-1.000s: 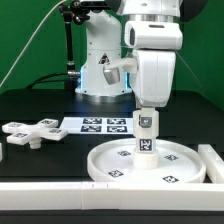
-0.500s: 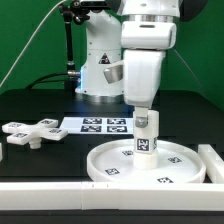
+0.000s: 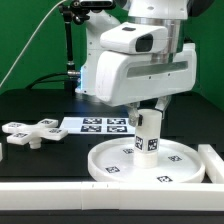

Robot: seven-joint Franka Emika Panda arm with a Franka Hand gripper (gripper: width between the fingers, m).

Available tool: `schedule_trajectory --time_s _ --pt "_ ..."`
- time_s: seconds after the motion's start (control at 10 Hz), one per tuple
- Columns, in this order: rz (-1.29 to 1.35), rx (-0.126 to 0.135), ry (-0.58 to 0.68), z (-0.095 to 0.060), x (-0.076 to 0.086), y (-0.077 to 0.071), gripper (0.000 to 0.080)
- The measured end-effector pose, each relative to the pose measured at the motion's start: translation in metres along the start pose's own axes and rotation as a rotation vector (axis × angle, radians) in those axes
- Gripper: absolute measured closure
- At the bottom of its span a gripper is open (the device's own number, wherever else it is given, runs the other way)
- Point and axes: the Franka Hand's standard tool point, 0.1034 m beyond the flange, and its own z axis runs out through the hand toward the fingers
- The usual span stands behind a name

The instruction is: Assemble round table

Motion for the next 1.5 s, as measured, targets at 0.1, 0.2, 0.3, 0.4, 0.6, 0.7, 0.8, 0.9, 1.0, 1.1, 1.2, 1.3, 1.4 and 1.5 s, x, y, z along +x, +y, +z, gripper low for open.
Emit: schedule_trajectory --time_s 0.1,0.2,0.3,0.4,0.6,0.7,0.8,0.9,1.0,1.1,1.2,1.3,1.4,1.5 --pt "0.071 0.001 0.000 0.0000 0.0001 -0.0002 0.0390" --pt "0.126 0.001 0.000 0.0001 0.0001 -0.0003 0.0390" --pt "0.184 0.003 0.001 0.0001 0.0002 -0.0007 0.0390" --pt "0.270 0.008 0.002 0.0004 -0.0001 -0.0010 0.0390" --pt "0.602 0.060 0.012 0.0014 -0.0020 -0.0013 0.0390" --pt "0.730 0.072 0.009 0.0017 -0.0018 -0.0024 0.0390" --pt "0.915 0.091 0.005 0.0017 -0.0013 -0.0031 0.0390" --pt "0.986 0.094 0.004 0.0016 -0.0010 -0.0030 0.0390" --pt "1.054 0.097 0.001 0.0015 -0.0006 -0.0032 0.0390" --pt "1.109 0.098 -0.001 0.0014 -0.0004 -0.0034 0.0390" --pt "1.185 0.103 -0.003 0.0013 0.0001 -0.0037 0.0390" --pt "1.247 0.108 -0.006 0.0012 0.0003 -0.0039 0.0390" --pt "1.319 0.122 -0.006 0.0012 0.0004 -0.0030 0.0390" --pt "1.543 0.185 0.005 0.0011 -0.0006 0.0034 0.0390"
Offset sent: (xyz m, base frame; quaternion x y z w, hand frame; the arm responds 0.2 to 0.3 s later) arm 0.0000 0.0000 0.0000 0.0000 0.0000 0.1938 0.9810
